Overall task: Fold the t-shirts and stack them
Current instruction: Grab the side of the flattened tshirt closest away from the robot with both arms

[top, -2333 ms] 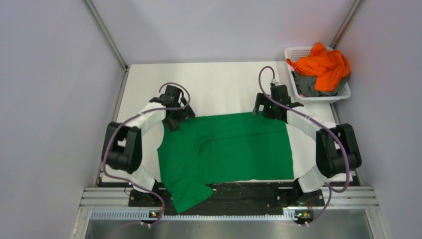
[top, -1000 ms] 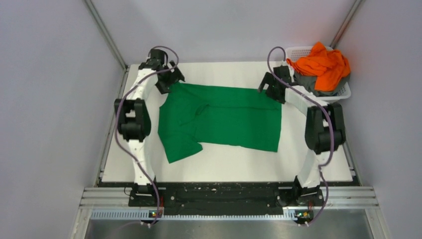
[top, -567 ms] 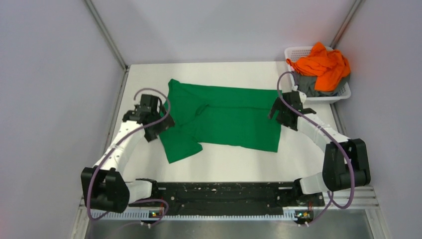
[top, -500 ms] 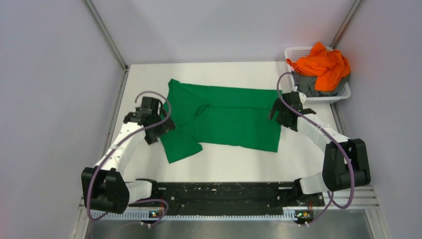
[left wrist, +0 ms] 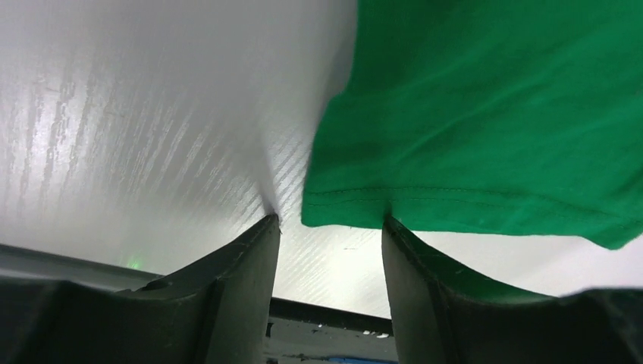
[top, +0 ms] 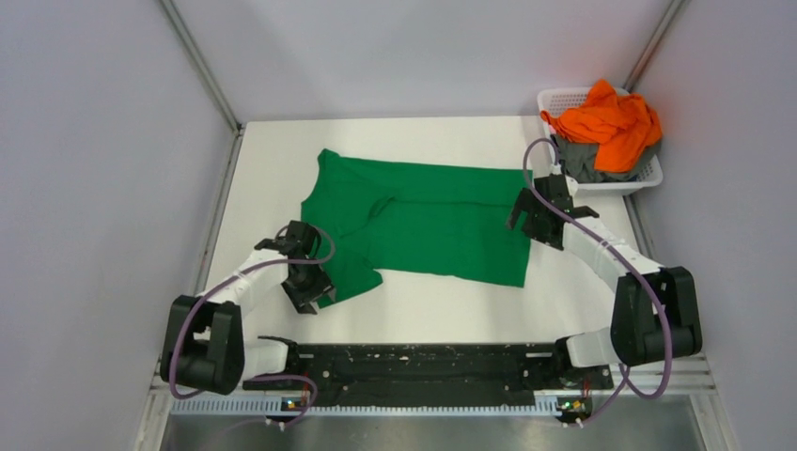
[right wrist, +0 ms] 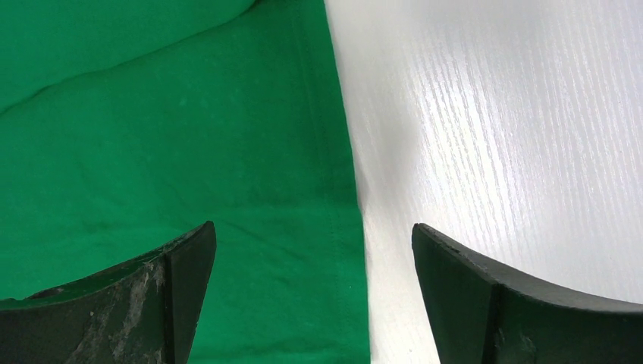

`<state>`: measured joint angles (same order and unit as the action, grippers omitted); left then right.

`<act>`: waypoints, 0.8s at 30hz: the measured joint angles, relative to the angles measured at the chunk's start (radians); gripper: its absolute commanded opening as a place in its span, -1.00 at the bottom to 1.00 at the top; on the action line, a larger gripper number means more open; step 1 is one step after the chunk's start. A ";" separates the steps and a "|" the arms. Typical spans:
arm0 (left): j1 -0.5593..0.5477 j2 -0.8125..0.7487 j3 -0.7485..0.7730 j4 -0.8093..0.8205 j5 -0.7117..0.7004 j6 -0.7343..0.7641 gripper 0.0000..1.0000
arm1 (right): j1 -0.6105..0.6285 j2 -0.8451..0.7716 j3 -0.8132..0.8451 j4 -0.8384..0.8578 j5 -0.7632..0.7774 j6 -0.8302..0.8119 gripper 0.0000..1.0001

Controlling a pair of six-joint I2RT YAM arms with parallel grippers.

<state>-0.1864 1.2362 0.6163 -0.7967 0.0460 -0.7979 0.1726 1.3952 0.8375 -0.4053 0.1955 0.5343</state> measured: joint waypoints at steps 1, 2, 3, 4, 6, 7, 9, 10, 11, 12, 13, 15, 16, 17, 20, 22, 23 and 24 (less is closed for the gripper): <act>0.000 0.019 0.001 0.008 -0.016 -0.001 0.11 | 0.000 -0.008 0.000 -0.003 -0.002 -0.001 0.97; 0.000 0.037 0.006 0.008 -0.024 -0.003 0.10 | 0.000 -0.015 0.000 -0.005 -0.002 -0.002 0.97; 0.000 0.050 0.014 0.006 -0.031 -0.003 0.07 | 0.000 -0.024 -0.002 -0.005 -0.003 -0.002 0.97; 0.000 0.060 0.019 0.006 -0.036 -0.003 0.05 | 0.000 -0.037 -0.008 -0.004 -0.005 -0.003 0.97; 0.000 0.079 0.027 0.002 -0.038 0.000 -0.01 | 0.000 -0.064 -0.019 -0.011 -0.005 -0.004 0.97; 0.000 0.088 0.032 -0.002 -0.038 0.001 -0.05 | 0.000 -0.077 -0.024 -0.015 -0.006 -0.005 0.97; 0.002 0.108 0.042 -0.009 -0.032 0.006 -0.11 | 0.000 -0.102 -0.032 -0.024 -0.006 -0.009 0.97; 0.003 0.115 0.045 -0.010 -0.029 0.007 -0.14 | 0.000 -0.116 -0.036 -0.031 -0.006 -0.010 0.97; 0.003 0.124 0.049 -0.010 -0.023 0.011 -0.18 | 0.000 -0.128 -0.041 -0.034 -0.006 -0.011 0.97; 0.004 0.132 0.052 -0.011 -0.018 0.013 -0.23 | 0.000 -0.140 -0.046 -0.040 -0.006 -0.011 0.97; 0.006 0.140 0.056 -0.011 -0.014 0.015 -0.29 | 0.000 -0.154 -0.050 -0.050 -0.006 -0.014 0.96; 0.008 0.163 0.068 -0.013 -0.002 0.023 -0.42 | 0.000 -0.183 -0.063 -0.064 -0.007 -0.018 0.96; 0.008 0.171 0.073 -0.013 0.002 0.026 -0.53 | 0.000 -0.193 -0.068 -0.071 -0.008 -0.019 0.96; 0.008 0.182 0.081 -0.013 0.010 0.031 -0.71 | 0.000 -0.205 -0.073 -0.077 -0.012 -0.019 0.95; 0.008 0.207 0.102 -0.006 0.040 0.047 -1.00 | 0.000 -0.237 -0.088 -0.101 -0.026 -0.024 0.92; 0.008 0.222 0.115 -0.014 0.046 0.058 -1.00 | 0.002 -0.257 -0.096 -0.127 -0.037 -0.026 0.89; 0.008 0.230 0.122 -0.019 0.047 0.067 -1.00 | 0.005 -0.268 -0.101 -0.141 -0.043 -0.026 0.88; 0.008 0.235 0.126 -0.023 0.048 0.072 -1.00 | 0.010 -0.280 -0.108 -0.153 -0.046 -0.026 0.86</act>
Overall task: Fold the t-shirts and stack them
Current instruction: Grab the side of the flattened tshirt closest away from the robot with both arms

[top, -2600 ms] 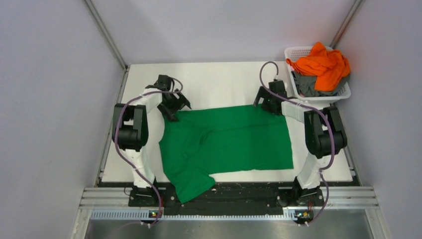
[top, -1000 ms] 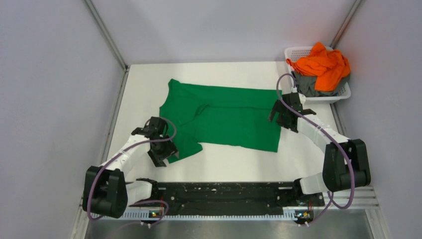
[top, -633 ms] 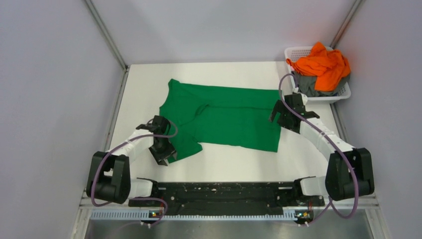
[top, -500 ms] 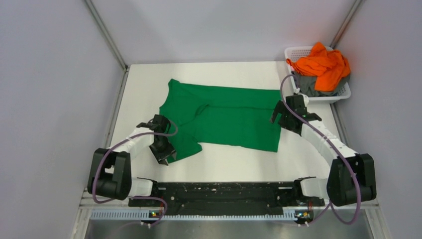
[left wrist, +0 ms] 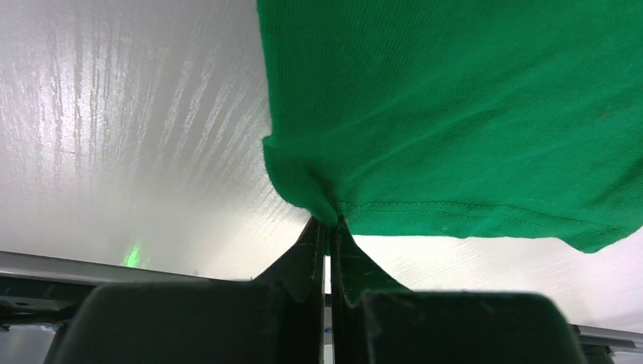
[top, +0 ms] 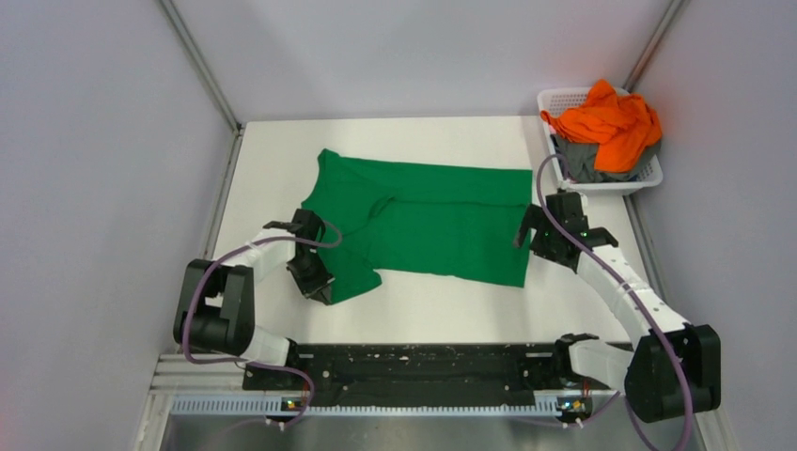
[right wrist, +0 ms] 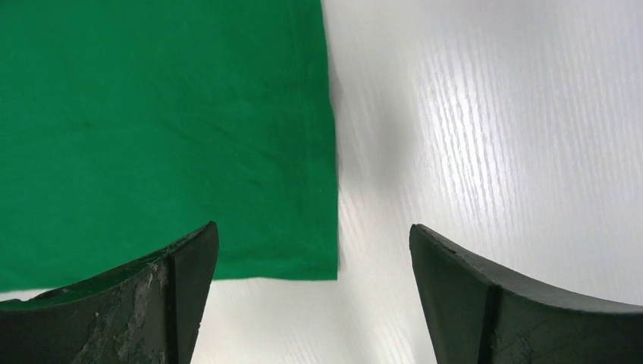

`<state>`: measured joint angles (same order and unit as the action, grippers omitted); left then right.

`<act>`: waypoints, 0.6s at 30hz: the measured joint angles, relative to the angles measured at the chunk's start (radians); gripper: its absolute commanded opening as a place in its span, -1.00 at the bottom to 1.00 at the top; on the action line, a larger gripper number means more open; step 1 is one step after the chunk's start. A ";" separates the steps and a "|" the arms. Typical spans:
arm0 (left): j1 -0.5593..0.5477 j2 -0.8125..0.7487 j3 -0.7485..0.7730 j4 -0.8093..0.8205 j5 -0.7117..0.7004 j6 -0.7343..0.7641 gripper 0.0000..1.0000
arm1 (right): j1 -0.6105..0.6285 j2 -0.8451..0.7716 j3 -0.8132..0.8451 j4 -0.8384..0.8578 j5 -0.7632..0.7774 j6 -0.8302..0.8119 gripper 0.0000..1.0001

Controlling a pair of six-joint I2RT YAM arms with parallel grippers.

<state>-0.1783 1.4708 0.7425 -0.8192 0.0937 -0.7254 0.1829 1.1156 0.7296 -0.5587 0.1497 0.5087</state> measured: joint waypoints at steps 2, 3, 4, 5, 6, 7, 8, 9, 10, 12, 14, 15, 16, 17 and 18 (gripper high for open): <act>0.000 0.007 0.007 -0.005 0.002 0.013 -1.00 | 0.022 -0.018 -0.011 -0.029 -0.002 0.009 0.80; 0.000 0.008 0.009 -0.005 0.003 0.019 -1.00 | 0.044 -0.024 -0.017 -0.042 -0.003 0.014 0.75; 0.000 0.009 0.010 -0.005 0.005 0.022 -1.00 | 0.071 -0.027 -0.023 -0.056 -0.004 0.024 0.72; 0.000 0.008 0.010 -0.004 0.006 0.025 -1.00 | 0.100 -0.029 -0.031 -0.064 -0.006 0.036 0.62; 0.000 0.007 0.010 -0.003 0.007 0.026 -1.00 | 0.124 -0.029 -0.040 -0.069 -0.008 0.052 0.55; 0.000 0.004 0.010 -0.001 0.008 0.028 -1.00 | 0.142 -0.029 -0.054 -0.070 -0.014 0.066 0.51; 0.000 0.000 0.009 0.003 0.008 0.029 -1.00 | 0.158 -0.029 -0.072 -0.071 -0.022 0.082 0.46; 0.000 -0.005 0.009 0.013 0.008 0.029 -1.00 | 0.163 -0.029 -0.089 -0.071 -0.026 0.095 0.41; 0.000 -0.014 0.007 0.032 0.006 0.030 -1.00 | 0.164 -0.028 -0.108 -0.071 -0.029 0.108 0.36; 0.000 -0.034 0.007 0.072 0.002 0.032 -1.00 | 0.164 -0.024 -0.136 -0.070 -0.030 0.129 0.24; 0.000 -0.059 0.008 0.100 0.003 0.038 -1.00 | 0.164 -0.010 -0.154 -0.061 -0.031 0.143 0.13; 0.000 -0.073 0.010 0.110 0.006 0.042 -1.00 | 0.164 0.000 -0.160 -0.053 -0.033 0.148 0.08; 0.000 -0.081 0.013 0.114 0.009 0.045 -1.00 | 0.164 0.011 -0.163 -0.047 -0.034 0.152 0.02; 0.000 -0.089 0.018 0.119 0.016 0.048 -1.00 | 0.164 0.024 -0.166 -0.033 -0.035 0.158 -0.04; 0.000 -0.093 0.023 0.121 0.022 0.049 -1.00 | 0.164 0.037 -0.169 -0.019 -0.035 0.162 -0.09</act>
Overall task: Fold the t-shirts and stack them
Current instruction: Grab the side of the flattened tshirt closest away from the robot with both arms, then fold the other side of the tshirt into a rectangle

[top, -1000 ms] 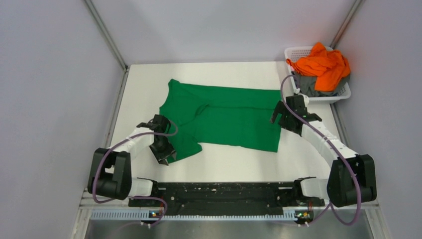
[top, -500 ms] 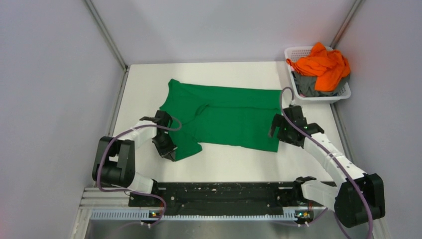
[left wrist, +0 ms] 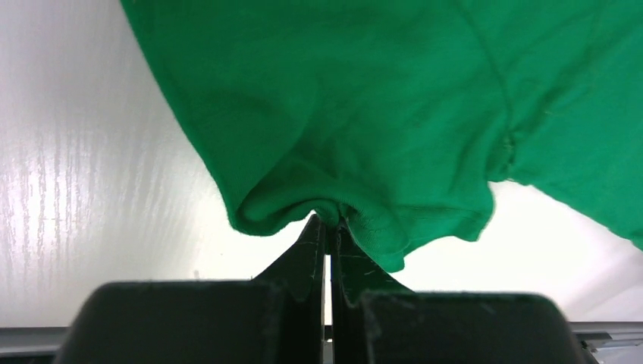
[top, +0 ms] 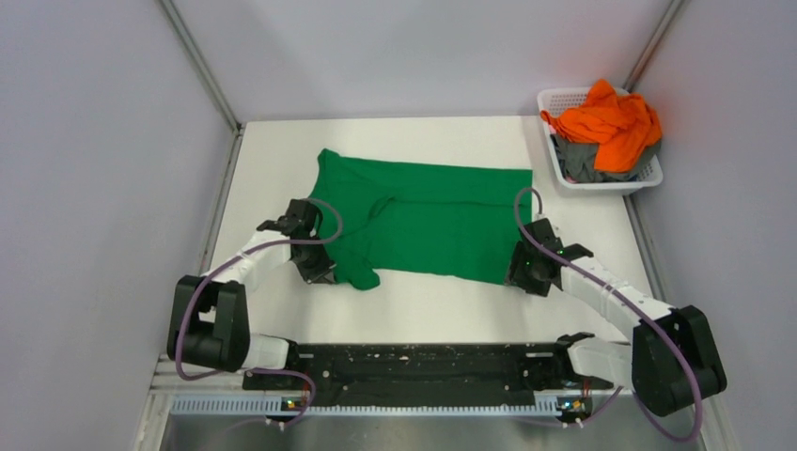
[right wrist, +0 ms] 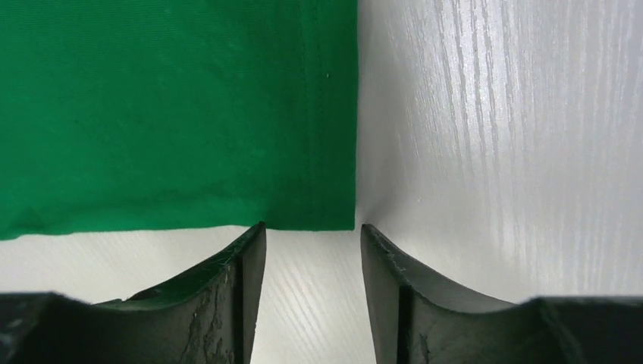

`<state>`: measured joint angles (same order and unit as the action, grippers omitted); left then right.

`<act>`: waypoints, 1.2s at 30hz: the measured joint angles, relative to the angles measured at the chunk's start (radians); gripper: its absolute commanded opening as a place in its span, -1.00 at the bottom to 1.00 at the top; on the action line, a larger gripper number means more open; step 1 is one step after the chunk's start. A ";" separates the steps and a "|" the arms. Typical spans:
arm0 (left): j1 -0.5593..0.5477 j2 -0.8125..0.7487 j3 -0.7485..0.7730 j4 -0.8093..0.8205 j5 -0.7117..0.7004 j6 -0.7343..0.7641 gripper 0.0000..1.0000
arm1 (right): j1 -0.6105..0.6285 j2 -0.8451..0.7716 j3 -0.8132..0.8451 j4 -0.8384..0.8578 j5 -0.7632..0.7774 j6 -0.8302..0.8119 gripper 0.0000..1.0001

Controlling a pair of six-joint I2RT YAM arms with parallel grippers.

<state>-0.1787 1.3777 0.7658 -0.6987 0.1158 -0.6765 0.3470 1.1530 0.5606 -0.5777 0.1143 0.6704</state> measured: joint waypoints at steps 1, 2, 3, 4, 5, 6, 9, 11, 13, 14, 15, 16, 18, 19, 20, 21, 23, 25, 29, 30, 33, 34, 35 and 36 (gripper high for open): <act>0.000 -0.004 0.008 0.005 0.005 0.002 -1.00 | 0.000 0.015 -0.005 0.018 0.000 0.006 -0.12; 0.000 -0.006 0.013 0.010 0.009 0.003 -1.00 | 0.000 0.029 -0.006 0.024 0.002 0.009 -0.12; 0.000 -0.008 0.020 0.011 0.013 0.004 -1.00 | 0.000 0.035 -0.003 0.037 0.003 0.015 -0.13; 0.000 -0.008 0.027 0.014 0.019 0.006 -1.00 | 0.000 0.042 -0.002 0.047 0.005 0.018 -0.14; 0.000 -0.008 0.034 0.017 0.024 0.007 -1.00 | 0.000 0.048 0.001 0.058 0.006 0.022 -0.17; 0.000 -0.008 0.041 0.019 0.028 0.010 -1.00 | 0.000 0.057 0.005 0.067 0.011 0.023 -0.20; 0.000 -0.008 0.065 0.027 0.039 0.013 -1.00 | 0.000 0.084 0.019 0.088 0.030 0.027 -0.53; 0.000 -0.008 0.082 0.033 0.050 0.014 -1.00 | 0.000 0.104 0.029 0.098 0.040 0.027 -0.86; 0.000 -0.008 0.095 0.043 0.056 0.014 -1.00 | 0.000 0.122 0.038 0.107 0.047 0.029 -1.00; 0.000 -0.008 0.103 0.046 0.061 0.013 -1.00 | 0.000 0.127 0.040 0.111 0.049 0.031 -1.00; 0.000 -0.008 0.108 0.049 0.067 0.013 -1.00 | 0.000 0.130 0.043 0.111 0.048 0.030 -1.00; 0.000 -0.008 0.115 0.051 0.075 0.013 -1.00 | 0.000 0.131 0.044 0.111 0.048 0.029 -1.00; 0.000 -0.007 0.133 0.055 0.091 0.011 -1.00 | 0.000 0.131 0.046 0.106 0.047 0.026 -1.00; 0.000 -0.006 0.146 0.056 0.101 0.009 -1.00 | 0.000 0.131 0.053 0.095 0.044 0.020 -1.00; 0.000 -0.003 0.161 0.056 0.109 0.006 -1.00 | 0.000 0.131 0.063 0.086 0.040 0.016 -1.00; 0.000 0.003 0.183 0.056 0.118 0.002 -1.00 | 0.000 0.132 0.077 0.078 0.036 0.010 -1.00; 0.000 0.018 0.218 0.063 0.129 -0.003 -1.00 | -0.001 0.138 0.115 0.068 0.022 -0.002 -1.00; 0.000 0.043 0.268 0.067 0.135 -0.006 -1.00 | -0.011 0.155 0.171 0.058 -0.005 -0.022 -1.00; 0.005 0.126 0.399 0.072 0.142 -0.014 -1.00 | -0.058 0.200 0.270 0.059 -0.056 -0.055 -1.00; 0.007 0.148 0.433 0.074 0.142 -0.014 -1.00 | -0.074 0.216 0.294 0.059 -0.066 -0.064 -1.00; 0.018 0.211 0.539 0.071 0.139 -0.013 -1.00 | -0.115 0.257 0.348 0.058 -0.100 -0.085 -1.00; 0.024 0.229 0.572 0.071 0.136 -0.013 -1.00 | -0.127 0.270 0.363 0.055 -0.109 -0.089 -1.00; 0.031 0.244 0.603 0.072 0.132 -0.012 -1.00 | -0.137 0.282 0.377 0.053 -0.116 -0.094 -1.00; 0.039 0.257 0.632 0.073 0.130 -0.010 -1.00 | -0.148 0.294 0.390 0.049 -0.123 -0.099 -1.00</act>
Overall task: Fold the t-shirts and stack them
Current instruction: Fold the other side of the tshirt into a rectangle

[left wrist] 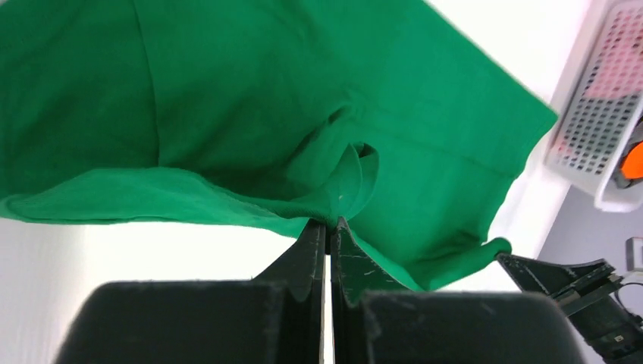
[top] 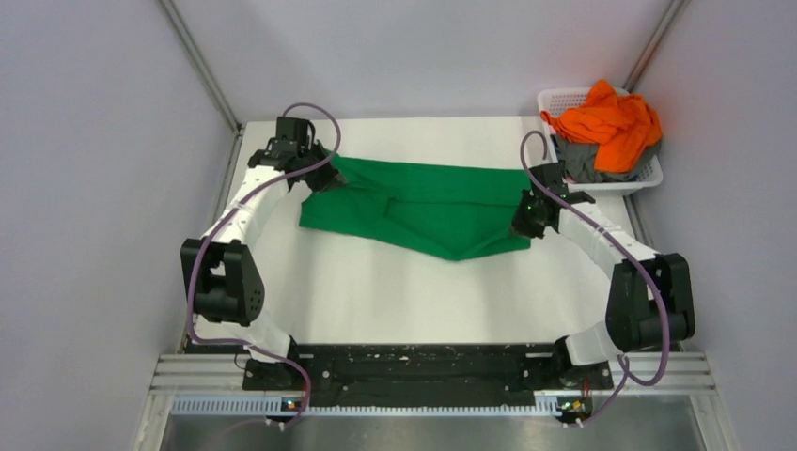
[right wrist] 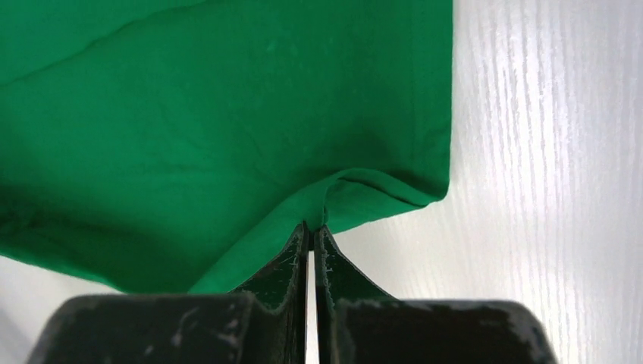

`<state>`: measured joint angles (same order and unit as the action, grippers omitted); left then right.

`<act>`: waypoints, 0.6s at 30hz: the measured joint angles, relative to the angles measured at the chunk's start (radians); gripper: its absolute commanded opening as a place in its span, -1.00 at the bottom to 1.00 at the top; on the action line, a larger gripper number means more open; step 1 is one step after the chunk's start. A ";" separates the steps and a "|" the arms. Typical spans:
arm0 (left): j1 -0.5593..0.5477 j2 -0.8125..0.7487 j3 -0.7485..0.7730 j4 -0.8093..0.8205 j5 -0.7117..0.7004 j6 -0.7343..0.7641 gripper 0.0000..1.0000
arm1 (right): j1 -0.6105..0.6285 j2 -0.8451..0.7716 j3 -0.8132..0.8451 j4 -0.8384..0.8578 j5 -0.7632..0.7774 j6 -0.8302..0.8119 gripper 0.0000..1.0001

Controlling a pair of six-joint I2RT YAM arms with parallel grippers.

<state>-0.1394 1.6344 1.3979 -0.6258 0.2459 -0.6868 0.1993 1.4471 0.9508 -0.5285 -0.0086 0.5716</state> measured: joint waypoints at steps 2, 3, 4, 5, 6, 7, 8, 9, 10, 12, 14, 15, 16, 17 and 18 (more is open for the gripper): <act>0.018 0.018 0.040 0.007 0.000 0.005 -1.00 | -0.021 0.020 0.021 -0.006 -0.011 -0.006 -1.00; 0.027 0.027 0.060 0.010 0.000 0.006 -1.00 | -0.032 0.029 0.031 -0.011 -0.014 -0.010 -1.00; 0.034 0.035 0.073 0.015 0.000 0.008 -1.00 | -0.040 0.036 0.039 -0.013 -0.017 -0.012 -1.00; 0.042 0.047 0.090 0.020 0.001 0.010 -1.00 | -0.048 0.045 0.048 -0.018 -0.017 -0.014 -1.00; 0.048 0.059 0.106 0.026 0.001 0.011 -1.00 | -0.055 0.055 0.061 -0.021 -0.018 -0.016 -1.00; 0.055 0.072 0.122 0.034 0.001 0.015 -1.00 | -0.061 0.068 0.076 -0.023 -0.020 -0.019 -1.00; 0.059 0.082 0.134 0.039 0.001 0.018 -1.00 | -0.066 0.078 0.088 -0.024 -0.021 -0.021 -1.00; 0.063 0.096 0.146 0.044 0.002 0.024 -1.00 | -0.071 0.093 0.105 -0.025 -0.021 -0.022 -1.00; 0.067 0.110 0.158 0.050 0.003 0.029 -1.00 | -0.074 0.106 0.119 -0.026 -0.021 -0.022 -1.00; 0.070 0.137 0.180 0.052 0.005 0.036 -1.00 | -0.080 0.136 0.149 -0.027 -0.023 -0.022 -1.00; 0.072 0.174 0.211 0.057 0.007 0.045 -1.00 | -0.082 0.173 0.184 -0.026 -0.023 -0.023 -1.00; 0.072 0.192 0.227 0.058 0.005 0.050 -1.00 | -0.083 0.198 0.206 -0.027 -0.021 -0.023 -1.00; 0.073 0.210 0.243 0.058 0.003 0.056 -1.00 | -0.083 0.219 0.225 -0.026 -0.019 -0.024 -1.00; 0.073 0.229 0.261 0.062 0.003 0.061 -1.00 | -0.083 0.243 0.245 -0.025 -0.015 -0.026 -1.00; 0.074 0.253 0.278 0.074 0.000 0.066 -1.00 | -0.084 0.271 0.267 -0.025 -0.008 -0.026 -1.00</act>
<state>-0.0658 1.8874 1.6756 -0.5518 0.2459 -0.6205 0.1158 1.7180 1.2175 -0.5537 -0.0166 0.5457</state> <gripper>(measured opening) 0.021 0.011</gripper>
